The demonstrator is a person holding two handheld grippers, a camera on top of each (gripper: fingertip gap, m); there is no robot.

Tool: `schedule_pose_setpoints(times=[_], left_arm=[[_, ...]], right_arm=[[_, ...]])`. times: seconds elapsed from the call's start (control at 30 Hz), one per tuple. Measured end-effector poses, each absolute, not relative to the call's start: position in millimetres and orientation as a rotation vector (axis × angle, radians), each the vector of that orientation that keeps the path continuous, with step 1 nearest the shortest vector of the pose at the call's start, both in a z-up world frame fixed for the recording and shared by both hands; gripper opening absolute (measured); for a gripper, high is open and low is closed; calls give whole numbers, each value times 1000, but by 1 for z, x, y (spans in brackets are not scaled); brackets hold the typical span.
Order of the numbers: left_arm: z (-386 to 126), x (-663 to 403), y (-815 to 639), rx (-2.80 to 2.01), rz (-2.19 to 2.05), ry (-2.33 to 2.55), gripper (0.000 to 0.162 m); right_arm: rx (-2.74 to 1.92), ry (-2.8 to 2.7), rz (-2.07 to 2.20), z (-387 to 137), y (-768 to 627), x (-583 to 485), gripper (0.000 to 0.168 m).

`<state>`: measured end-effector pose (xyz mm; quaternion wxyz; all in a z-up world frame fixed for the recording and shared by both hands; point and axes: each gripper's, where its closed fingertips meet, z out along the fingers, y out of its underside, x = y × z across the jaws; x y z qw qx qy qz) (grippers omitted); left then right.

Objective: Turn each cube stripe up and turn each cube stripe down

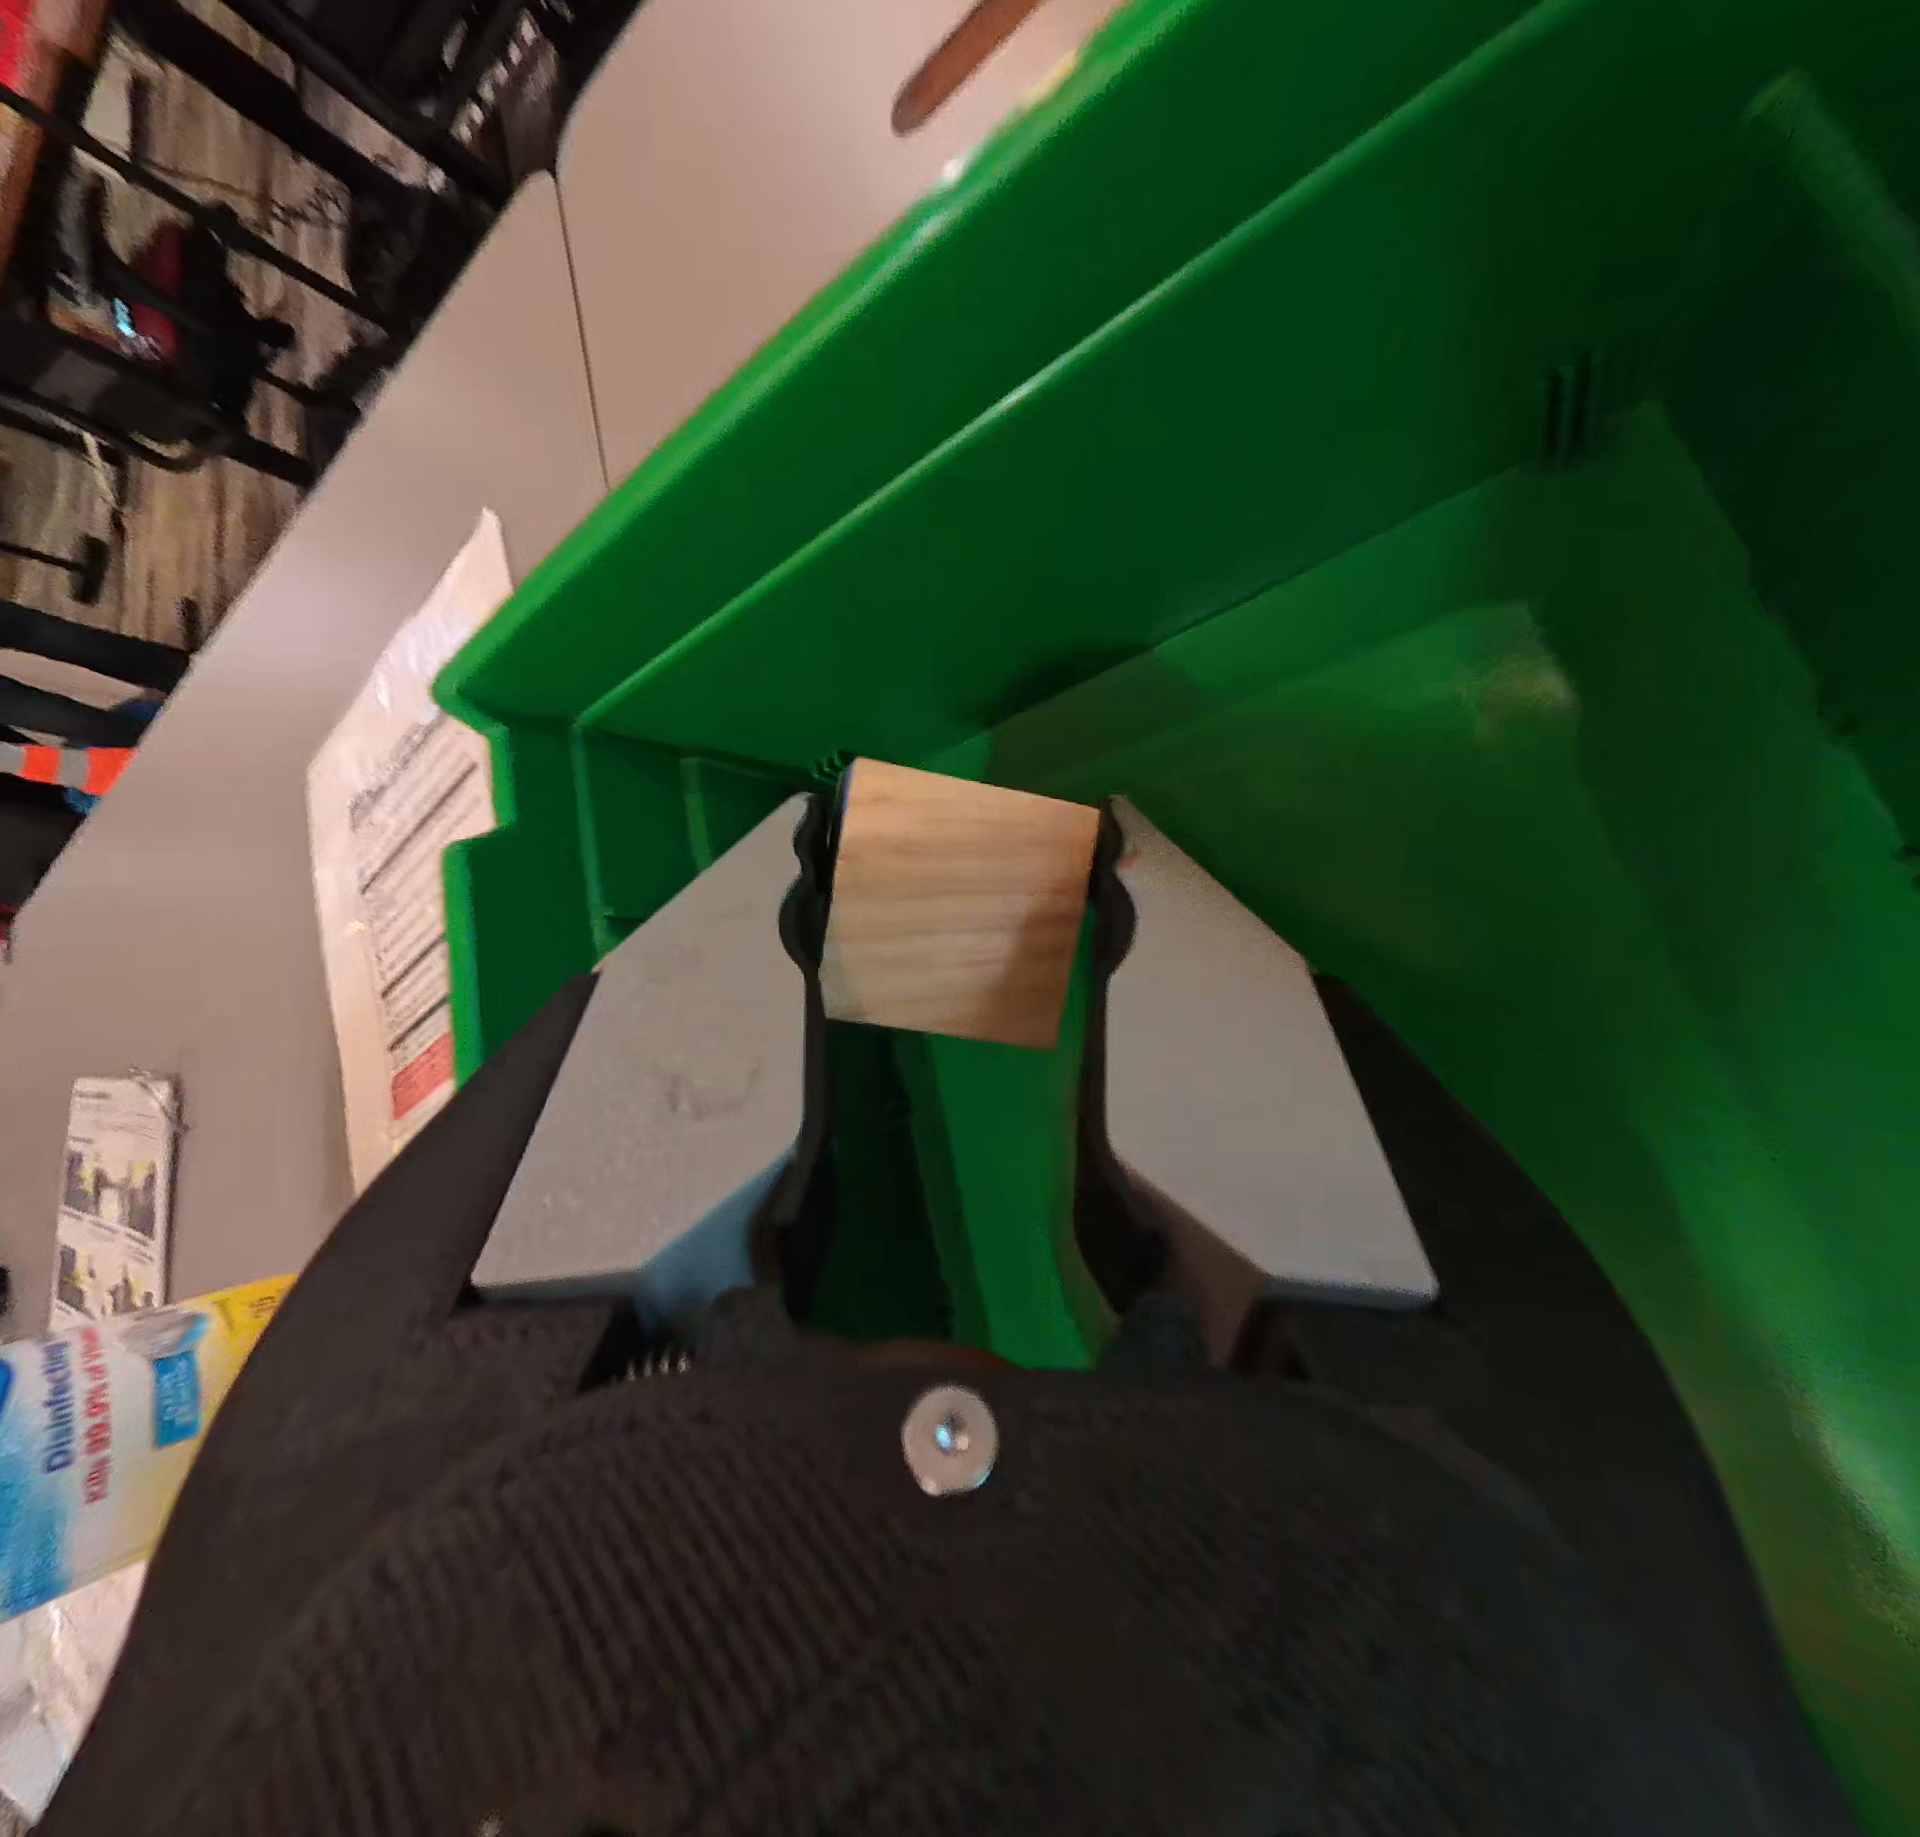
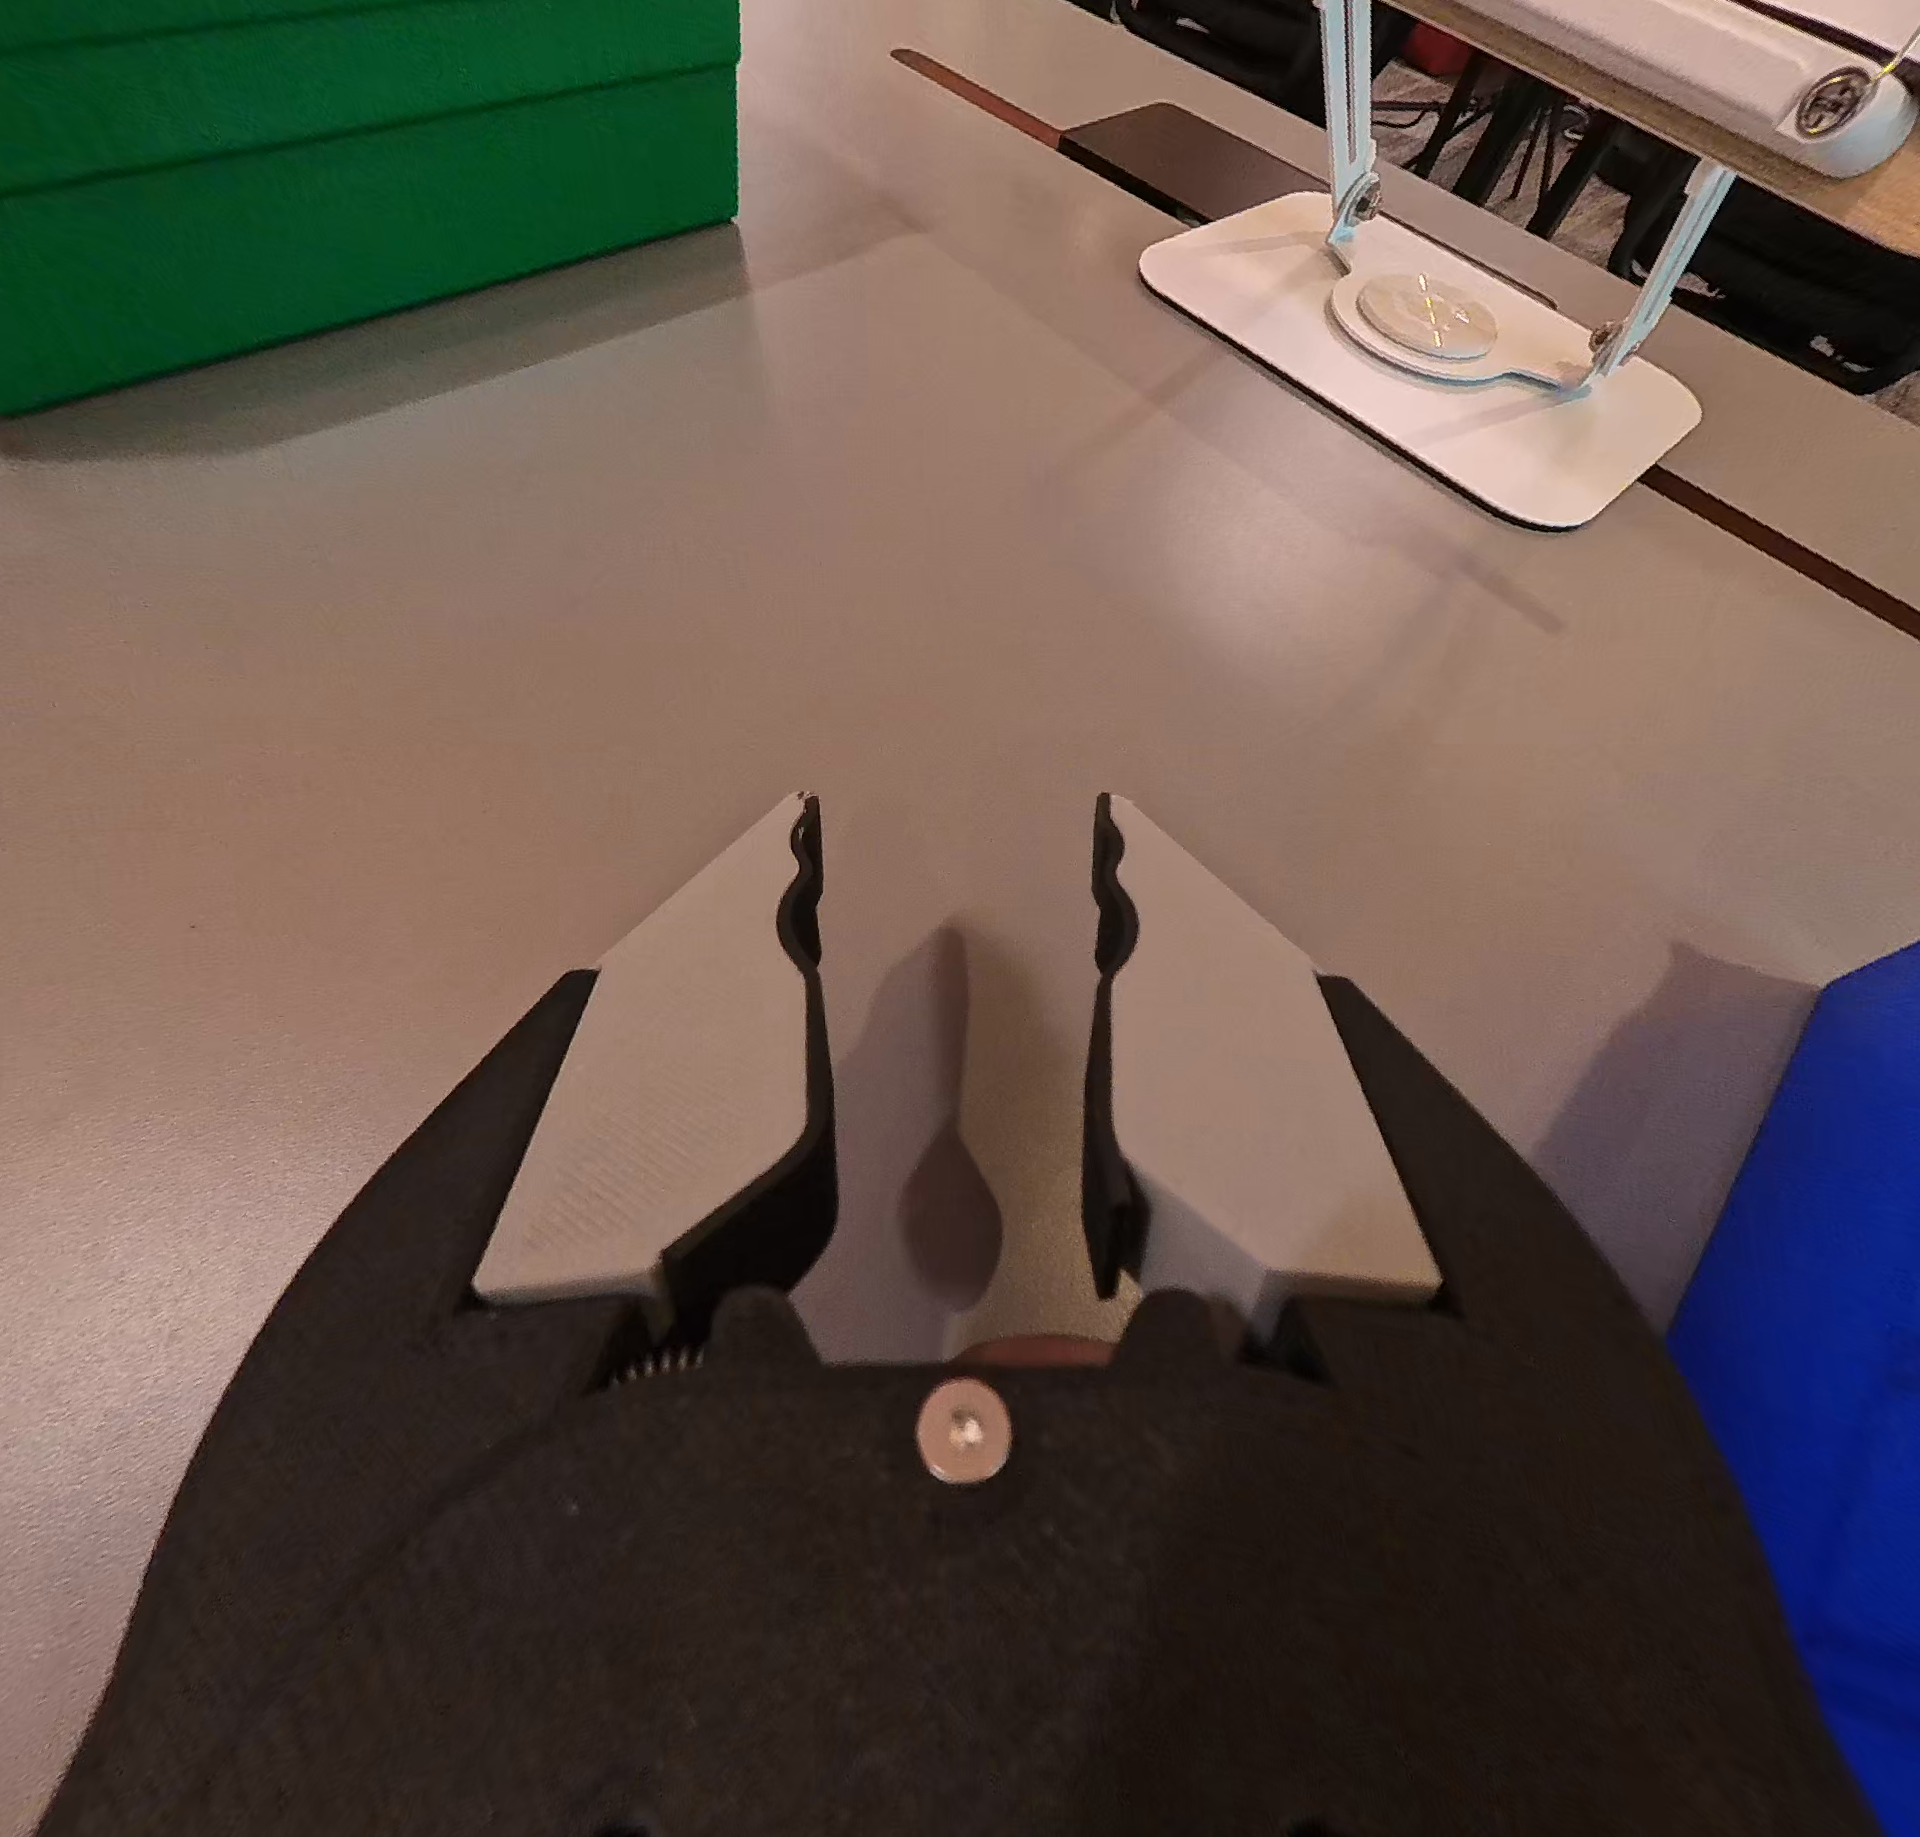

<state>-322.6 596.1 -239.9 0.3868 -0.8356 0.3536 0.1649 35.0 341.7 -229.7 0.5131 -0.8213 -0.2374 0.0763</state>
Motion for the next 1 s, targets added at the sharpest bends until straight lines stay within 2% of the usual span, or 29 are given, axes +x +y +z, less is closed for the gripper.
schedule_pose_setpoints(times=[0.37, 0.6, 0.7, 1.0], left_arm=[[-163, -284, 545, -1760, 380, 950, 49], [-100, -198, 460, -1356, 313, 1073, 49], [-96, -147, 415, -1234, 217, 1142, 49], [-128, -32, 328, -981, 8, 1236, 49]], right_arm=[[-1975, -570, 211, -229, 341, 33, 49], [-1909, -569, 441, -214, 331, 14, 51], [-1857, -570, 612, -203, 322, 0, 52], [-1650, -540, 1081, -159, 294, -20, 59]])
